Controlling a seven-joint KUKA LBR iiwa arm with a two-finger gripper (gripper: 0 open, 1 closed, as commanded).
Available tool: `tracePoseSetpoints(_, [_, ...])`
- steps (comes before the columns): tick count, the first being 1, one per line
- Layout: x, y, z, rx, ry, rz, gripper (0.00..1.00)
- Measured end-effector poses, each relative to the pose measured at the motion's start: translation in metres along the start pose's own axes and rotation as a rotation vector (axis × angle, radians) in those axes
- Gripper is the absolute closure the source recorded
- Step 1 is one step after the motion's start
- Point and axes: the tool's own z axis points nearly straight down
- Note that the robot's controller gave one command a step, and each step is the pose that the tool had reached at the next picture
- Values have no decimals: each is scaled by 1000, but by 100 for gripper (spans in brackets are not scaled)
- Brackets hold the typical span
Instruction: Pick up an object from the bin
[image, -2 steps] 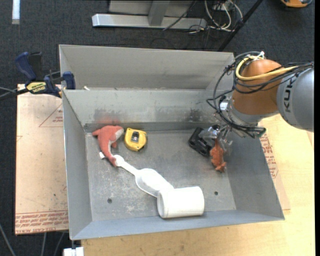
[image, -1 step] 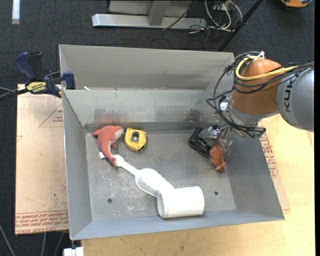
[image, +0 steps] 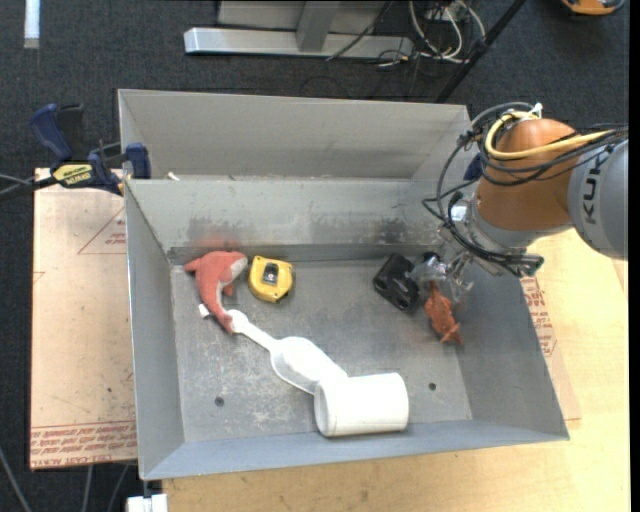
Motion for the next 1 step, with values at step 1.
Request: tracePoseSetpoints(1, [0, 0, 0, 0, 0, 0, 100])
